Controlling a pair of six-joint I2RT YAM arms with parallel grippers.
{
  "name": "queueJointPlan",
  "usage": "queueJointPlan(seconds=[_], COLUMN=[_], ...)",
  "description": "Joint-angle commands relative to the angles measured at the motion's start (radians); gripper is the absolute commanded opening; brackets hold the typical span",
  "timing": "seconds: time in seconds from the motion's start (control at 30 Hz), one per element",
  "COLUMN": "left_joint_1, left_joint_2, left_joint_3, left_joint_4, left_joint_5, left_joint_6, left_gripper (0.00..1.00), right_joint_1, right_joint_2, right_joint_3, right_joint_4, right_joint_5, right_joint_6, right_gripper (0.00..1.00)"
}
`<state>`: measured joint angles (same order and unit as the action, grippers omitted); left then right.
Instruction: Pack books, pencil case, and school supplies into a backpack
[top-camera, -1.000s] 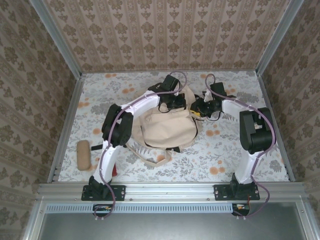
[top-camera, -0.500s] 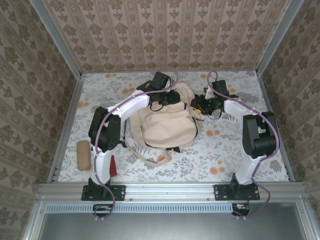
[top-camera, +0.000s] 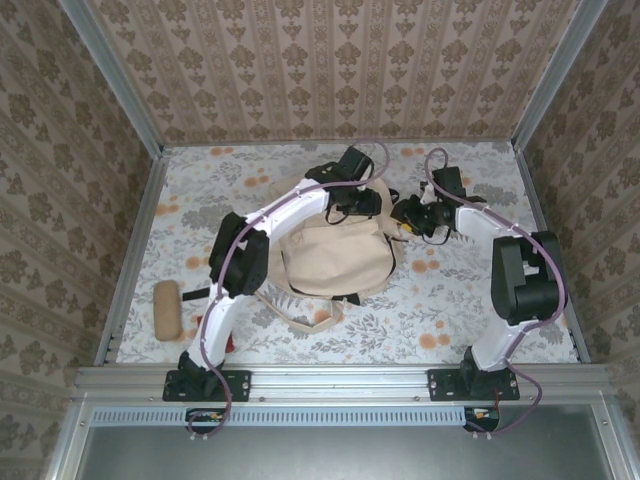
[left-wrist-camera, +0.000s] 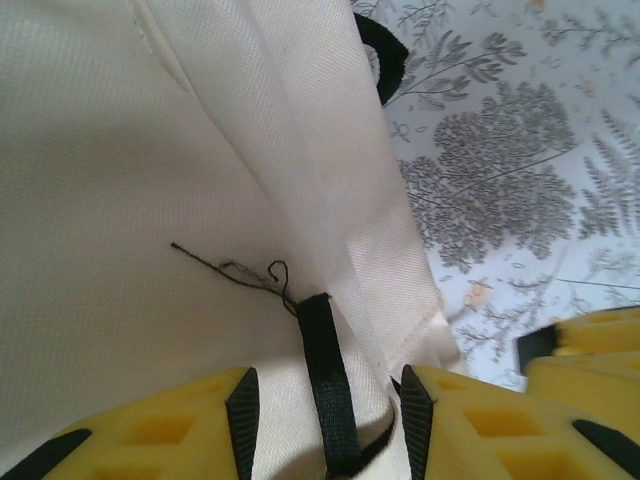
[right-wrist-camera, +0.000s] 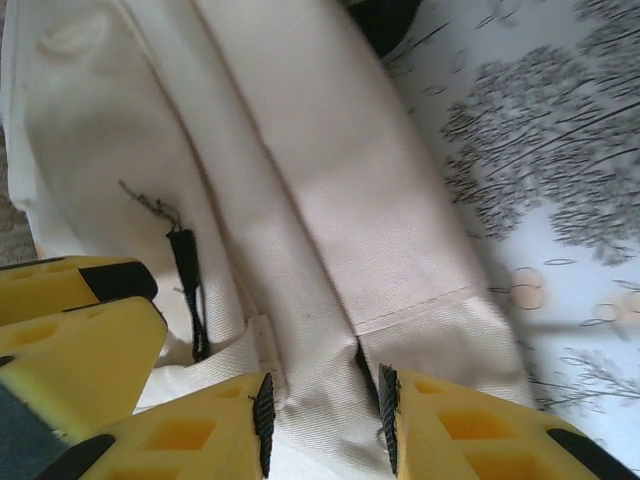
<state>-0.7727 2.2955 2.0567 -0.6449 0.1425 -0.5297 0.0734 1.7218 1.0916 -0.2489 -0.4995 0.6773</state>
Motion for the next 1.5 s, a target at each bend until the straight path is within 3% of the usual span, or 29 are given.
queueJointPlan(seconds=[0.0, 0.13, 0.5, 0.6, 0.77, 0.93, 0.97, 1.2, 1.47], left_joint_1=[-0.023, -0.034, -0.034, -0.033, -0.029, -0.022, -0.02, -0.01, 0.014], left_joint_2=[0.041, 0.064, 0.114, 0.116, 0.118, 0.106, 0.099, -0.057, -0.197], left_joint_3=[0.08, 0.121, 0.174, 0.178, 0.191, 0.19, 0.187, 0.001, -0.204], left_joint_4=[-0.139, -0.178, -0.184, -0.182, -0.177, -0.178, -0.177, -0.051, 0.075], left_joint_5=[-0.146, -0.206, -0.148, -0.149, -0.139, -0.129, -0.131, -0.165, -0.148], left_joint_6=[0.06, 0.069, 0.074, 0.065, 0.051, 0.028, 0.026, 0.009, -0.021], left_gripper=[0.43, 0.4, 0.4, 0.31, 0.24, 0.0, 0.0, 0.0, 0.0], right_joint_1=[-0.011, -0.013, -0.013, -0.012, -0.012, -0.012, -0.012, -0.006, 0.064], right_joint_2=[-0.049, -0.062, -0.085, -0.09, -0.099, -0.11, -0.112, -0.09, 0.046], right_joint_3=[-0.024, -0.036, -0.051, -0.054, -0.059, -0.062, -0.062, -0.058, 0.065], right_joint_4=[-0.006, -0.006, -0.003, -0.004, -0.006, -0.003, -0.001, 0.058, 0.048], right_joint_5=[0.049, 0.057, 0.059, 0.059, 0.062, 0.061, 0.057, -0.065, -0.172], right_joint_6=[0.019, 0.019, 0.018, 0.018, 0.015, 0.015, 0.014, 0.009, -0.013], right_gripper=[0.37, 0.36, 0.34, 0.34, 0.34, 0.34, 0.34, 0.35, 0.49])
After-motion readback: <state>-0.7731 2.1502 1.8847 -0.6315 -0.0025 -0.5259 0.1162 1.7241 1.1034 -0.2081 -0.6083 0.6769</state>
